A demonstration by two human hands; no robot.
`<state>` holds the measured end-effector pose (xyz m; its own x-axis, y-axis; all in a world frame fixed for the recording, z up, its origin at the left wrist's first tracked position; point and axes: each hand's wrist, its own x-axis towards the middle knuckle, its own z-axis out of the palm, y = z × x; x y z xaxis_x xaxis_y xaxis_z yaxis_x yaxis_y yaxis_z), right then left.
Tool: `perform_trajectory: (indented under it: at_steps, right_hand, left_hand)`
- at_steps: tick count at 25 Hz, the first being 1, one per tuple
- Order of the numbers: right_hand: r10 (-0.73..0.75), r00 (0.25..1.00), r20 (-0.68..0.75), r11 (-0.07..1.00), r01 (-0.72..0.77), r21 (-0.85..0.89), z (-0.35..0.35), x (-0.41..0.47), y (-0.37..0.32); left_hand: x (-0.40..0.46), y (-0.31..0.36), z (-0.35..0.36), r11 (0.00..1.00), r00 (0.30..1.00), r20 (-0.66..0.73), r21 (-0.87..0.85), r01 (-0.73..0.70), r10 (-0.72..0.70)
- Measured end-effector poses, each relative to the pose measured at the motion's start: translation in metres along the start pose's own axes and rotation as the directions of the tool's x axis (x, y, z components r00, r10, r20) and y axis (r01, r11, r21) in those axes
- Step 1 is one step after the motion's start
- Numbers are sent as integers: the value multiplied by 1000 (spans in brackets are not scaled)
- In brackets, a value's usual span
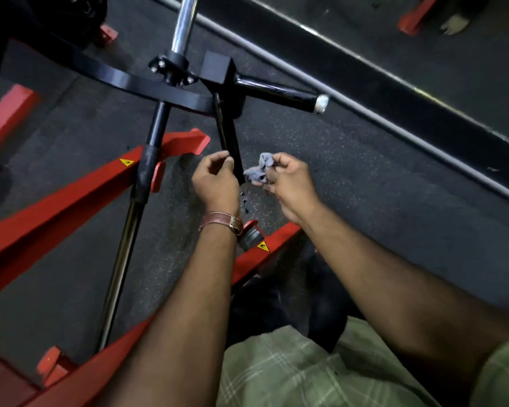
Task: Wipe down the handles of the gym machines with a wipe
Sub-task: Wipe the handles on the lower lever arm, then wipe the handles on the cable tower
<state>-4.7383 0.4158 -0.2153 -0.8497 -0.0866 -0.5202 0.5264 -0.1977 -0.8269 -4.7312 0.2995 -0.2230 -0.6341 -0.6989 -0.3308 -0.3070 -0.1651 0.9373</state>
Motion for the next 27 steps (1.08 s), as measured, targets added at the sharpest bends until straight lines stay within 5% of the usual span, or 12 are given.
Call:
perform_trajectory:
  at_steps: [2,4,9,13,21,27]
  right_hand:
    - [16,1000,-3,974,-15,226,0,-24,-39]
    - [-35,999,-7,935,36,354,-3,-49,-77]
    - [-212,965,-156,956,238,171,-28,-115,-155]
    - [-348,869,-352,906,408,110,-63,-175,-203]
    - [-397,732,-553,832,542,121,-113,-292,-230]
    - [-407,590,-697,776,626,76,-114,-394,-198]
  left_hand:
    - [-11,32,9,999,975,218,-21,-42,45]
    - [-30,70,15,994,868,485,-70,-86,109]
    - [-78,156,22,952,483,825,-205,-229,294]
    - [-131,209,44,964,291,925,-195,-183,243]
    - [-272,240,61,977,258,965,-97,189,46]
    - [-355,226,3,971,-23,980,-192,144,197]
